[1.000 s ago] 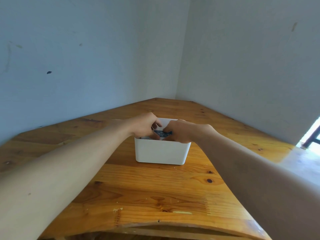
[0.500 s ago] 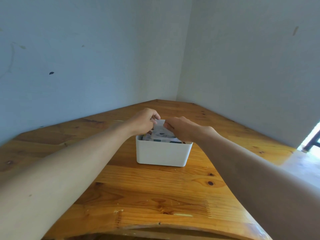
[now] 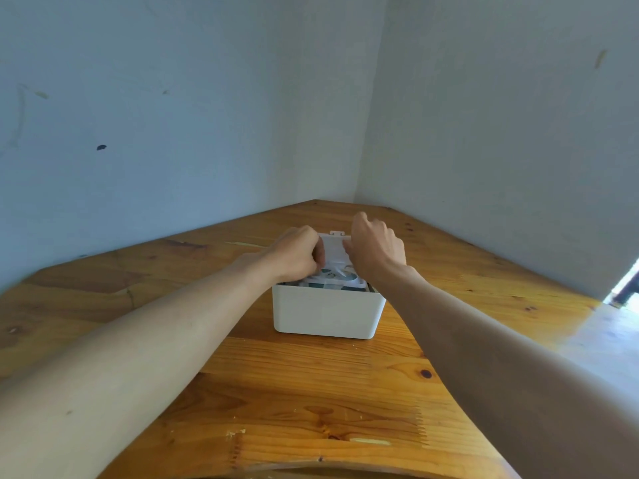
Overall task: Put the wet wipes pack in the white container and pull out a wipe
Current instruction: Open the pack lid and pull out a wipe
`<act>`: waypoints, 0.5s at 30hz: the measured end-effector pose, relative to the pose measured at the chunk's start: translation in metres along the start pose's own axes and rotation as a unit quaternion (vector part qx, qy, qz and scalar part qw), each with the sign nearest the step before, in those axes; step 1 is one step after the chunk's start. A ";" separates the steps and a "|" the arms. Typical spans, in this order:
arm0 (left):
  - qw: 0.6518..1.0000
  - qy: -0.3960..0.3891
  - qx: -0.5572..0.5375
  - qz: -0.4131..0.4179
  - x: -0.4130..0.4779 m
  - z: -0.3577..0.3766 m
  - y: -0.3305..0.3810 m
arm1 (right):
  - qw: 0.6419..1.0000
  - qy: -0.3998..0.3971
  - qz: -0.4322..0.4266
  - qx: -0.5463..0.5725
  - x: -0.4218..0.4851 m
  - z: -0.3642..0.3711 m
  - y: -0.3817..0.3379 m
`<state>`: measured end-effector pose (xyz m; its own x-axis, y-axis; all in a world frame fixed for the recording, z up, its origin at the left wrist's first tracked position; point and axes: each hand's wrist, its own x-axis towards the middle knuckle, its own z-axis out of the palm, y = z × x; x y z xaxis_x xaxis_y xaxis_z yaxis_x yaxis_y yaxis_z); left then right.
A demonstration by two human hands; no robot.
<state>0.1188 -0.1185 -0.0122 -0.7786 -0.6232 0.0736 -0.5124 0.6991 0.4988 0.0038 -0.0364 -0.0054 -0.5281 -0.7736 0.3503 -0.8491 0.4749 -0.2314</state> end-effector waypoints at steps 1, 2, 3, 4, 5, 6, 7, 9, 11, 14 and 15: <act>1.000 -0.009 -0.002 0.008 0.000 0.000 0.001 | 1.000 -0.010 0.002 -0.002 0.000 0.000 0.001; 1.000 -0.017 -0.003 0.017 0.000 0.000 0.001 | 1.000 -0.023 -0.001 -0.006 -0.002 -0.002 0.001; 0.999 -0.024 -0.004 0.026 0.001 0.001 0.002 | 0.999 -0.037 -0.006 -0.008 -0.003 -0.002 0.000; 0.999 -0.028 -0.005 0.034 0.001 0.002 0.002 | 0.999 -0.048 -0.016 -0.007 -0.005 -0.003 -0.001; 0.999 -0.032 -0.005 0.041 0.000 0.002 0.003 | 0.998 -0.060 -0.023 -0.003 -0.006 -0.002 -0.001; 0.998 -0.035 -0.006 0.046 0.000 0.003 0.004 | 0.997 -0.070 -0.028 0.005 -0.006 -0.001 0.000; 0.998 -0.038 -0.008 0.049 -0.001 0.004 0.004 | 0.996 -0.080 -0.027 0.014 -0.006 -0.001 0.001; 0.998 -0.045 -0.015 0.050 0.000 0.005 0.003 | 0.995 -0.095 -0.023 0.037 -0.005 -0.003 0.003; 0.998 -0.049 -0.015 0.046 0.000 0.006 0.001 | 0.991 -0.116 -0.031 0.052 -0.005 -0.006 0.004; 0.997 -0.050 -0.030 0.054 0.002 0.010 -0.003 | 0.986 -0.154 -0.059 0.028 -0.008 -0.007 0.004; 0.997 -0.048 -0.033 0.056 0.003 0.012 -0.004 | 0.985 -0.157 -0.067 0.013 -0.009 -0.007 0.005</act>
<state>0.1146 -0.1186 -0.0238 -0.8627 -0.5032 0.0501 -0.3975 0.7360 0.5479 0.0044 -0.0248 -0.0034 -0.3778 -0.9222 0.0822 -0.9081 0.3518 -0.2270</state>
